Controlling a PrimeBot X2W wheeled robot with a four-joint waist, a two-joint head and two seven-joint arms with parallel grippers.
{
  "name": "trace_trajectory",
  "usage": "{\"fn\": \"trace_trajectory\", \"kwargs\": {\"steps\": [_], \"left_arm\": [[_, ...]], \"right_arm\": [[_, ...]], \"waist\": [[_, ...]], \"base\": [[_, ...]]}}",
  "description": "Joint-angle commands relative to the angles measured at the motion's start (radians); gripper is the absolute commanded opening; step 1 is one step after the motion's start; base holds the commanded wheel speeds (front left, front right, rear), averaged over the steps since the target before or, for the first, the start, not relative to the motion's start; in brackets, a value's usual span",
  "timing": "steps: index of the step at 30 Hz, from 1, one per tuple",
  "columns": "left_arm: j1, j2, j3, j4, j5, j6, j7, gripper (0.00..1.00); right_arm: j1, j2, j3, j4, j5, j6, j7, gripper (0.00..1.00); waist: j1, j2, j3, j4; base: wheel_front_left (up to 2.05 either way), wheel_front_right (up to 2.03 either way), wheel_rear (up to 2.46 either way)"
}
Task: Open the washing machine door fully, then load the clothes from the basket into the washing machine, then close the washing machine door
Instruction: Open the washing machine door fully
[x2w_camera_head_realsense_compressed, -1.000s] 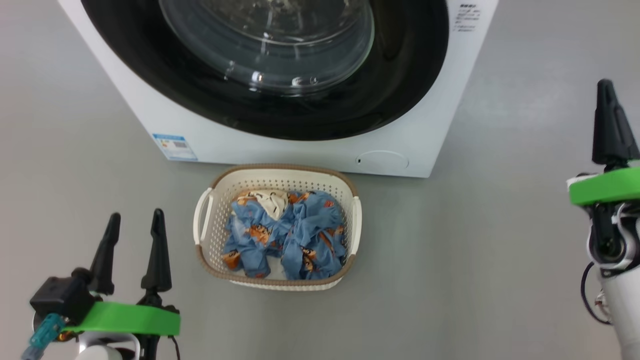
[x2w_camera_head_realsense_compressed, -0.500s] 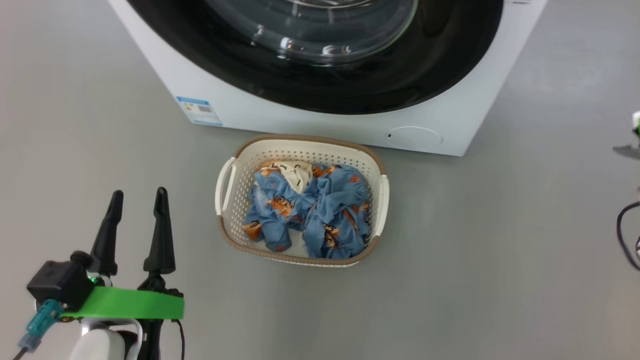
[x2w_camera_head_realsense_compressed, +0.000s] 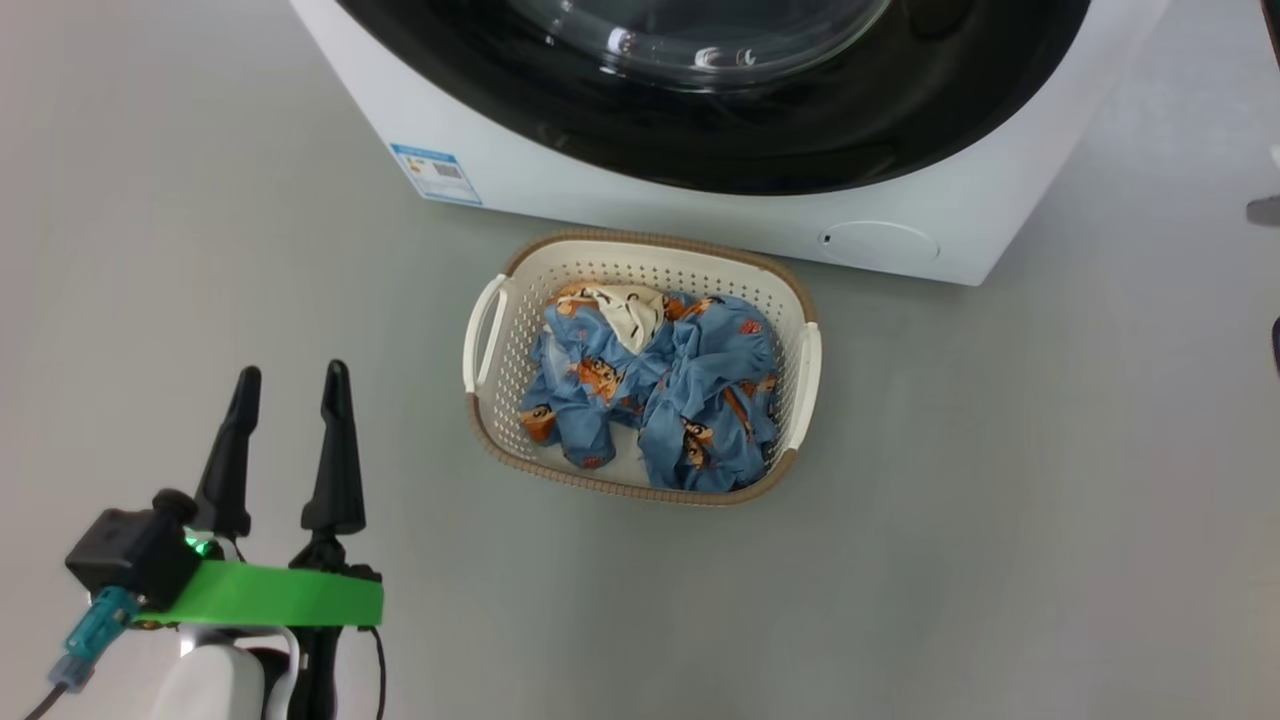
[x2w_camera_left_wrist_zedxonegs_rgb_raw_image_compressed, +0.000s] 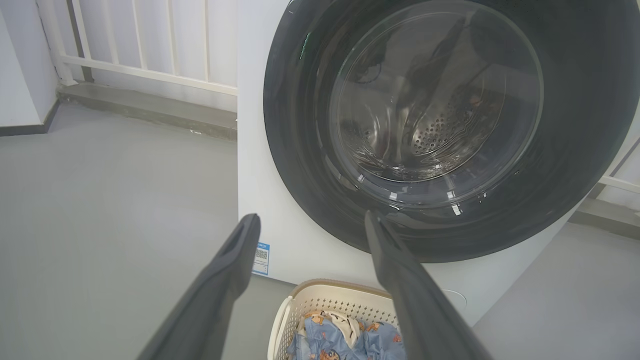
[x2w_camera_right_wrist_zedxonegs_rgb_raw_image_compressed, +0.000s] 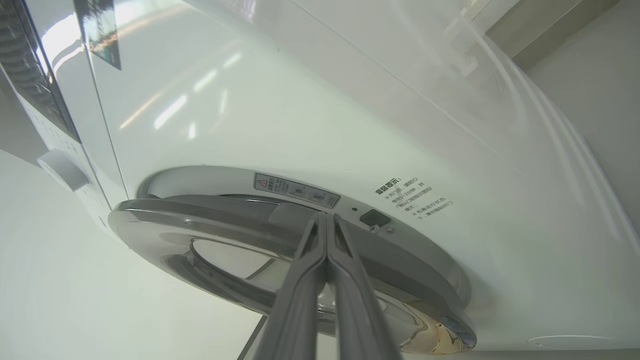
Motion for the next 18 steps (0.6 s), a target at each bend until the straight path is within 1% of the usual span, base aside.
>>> {"fn": "trace_trajectory", "kwargs": {"steps": [1, 5, 10, 18], "left_arm": [[-0.033, 0.021, 0.029, -0.029, -0.006, -0.005, -0.006, 1.0], [-0.04, 0.017, 0.03, -0.03, -0.01, -0.005, -0.006, 1.0], [-0.047, 0.011, 0.03, -0.032, -0.014, -0.005, -0.006, 1.0], [-0.063, 0.006, 0.03, -0.034, -0.02, -0.005, -0.006, 1.0]], "right_arm": [[-0.024, -0.008, 0.002, -0.015, 0.029, 0.006, 0.015, 0.0], [-0.071, -0.012, -0.01, 0.013, 0.081, 0.006, 0.071, 0.0], [-0.129, -0.016, -0.016, 0.048, 0.12, 0.006, 0.135, 0.0], [-0.213, -0.001, -0.008, 0.08, 0.176, 0.006, 0.267, 0.0]], "waist": [[-0.0001, 0.0, 0.013, 0.011], [-0.0001, 0.0, 0.033, 0.024], [-0.0001, 0.0, 0.059, 0.035], [-0.0001, 0.0, 0.09, 0.044]], "base": [[0.0, 0.0, 0.0], [0.0, 0.0, 0.0], [0.0, 0.0, 0.0], [0.0, 0.0, 0.0]]}}
